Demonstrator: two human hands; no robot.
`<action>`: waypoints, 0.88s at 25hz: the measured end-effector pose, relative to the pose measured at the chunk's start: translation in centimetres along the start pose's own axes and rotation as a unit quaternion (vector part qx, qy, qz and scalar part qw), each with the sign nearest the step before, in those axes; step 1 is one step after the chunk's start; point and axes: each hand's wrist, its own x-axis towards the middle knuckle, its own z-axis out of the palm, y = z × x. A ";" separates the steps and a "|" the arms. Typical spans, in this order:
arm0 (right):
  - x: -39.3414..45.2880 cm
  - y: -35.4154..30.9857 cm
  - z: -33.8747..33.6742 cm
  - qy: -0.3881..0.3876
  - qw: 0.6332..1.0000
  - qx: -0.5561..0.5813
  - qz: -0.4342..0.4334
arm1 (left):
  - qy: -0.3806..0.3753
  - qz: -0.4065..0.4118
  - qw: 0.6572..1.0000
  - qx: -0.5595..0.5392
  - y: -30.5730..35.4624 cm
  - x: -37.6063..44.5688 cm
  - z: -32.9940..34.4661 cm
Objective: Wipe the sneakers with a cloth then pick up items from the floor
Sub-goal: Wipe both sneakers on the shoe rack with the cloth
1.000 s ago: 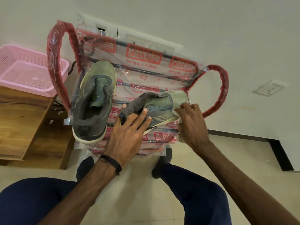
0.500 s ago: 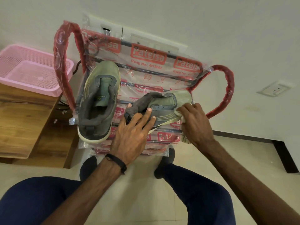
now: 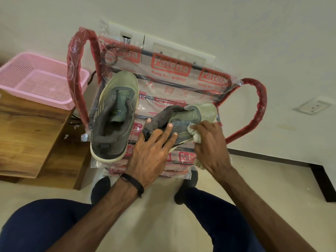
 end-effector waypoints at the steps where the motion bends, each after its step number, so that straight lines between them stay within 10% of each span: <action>1: -0.7 -1.1 -0.1 -0.006 0.999 0.003 -0.042 | -0.002 -0.001 1.000 -0.003 -0.1 -0.1 0.0; 4: -0.3 -1.1 -0.8 -0.021 0.992 -0.019 -0.121 | -0.004 0.000 1.000 -0.002 0.0 0.0 -0.1; 9: 2.2 1.6 0.3 -0.007 0.998 -0.007 0.060 | 0.003 0.001 1.000 0.011 0.2 0.2 0.2; 15: 0.9 -1.1 -0.7 -0.042 0.993 -0.013 -0.114 | 0.011 -0.001 1.000 -0.004 0.2 0.1 0.0; 19: 3.1 0.5 -0.4 -0.018 0.999 -0.030 0.026 | 0.006 0.003 1.000 -0.004 0.3 0.3 0.3; 22: 2.0 -1.7 -0.3 -0.053 0.996 0.003 -0.074 | 0.000 -0.008 1.000 -0.013 -0.1 0.1 0.2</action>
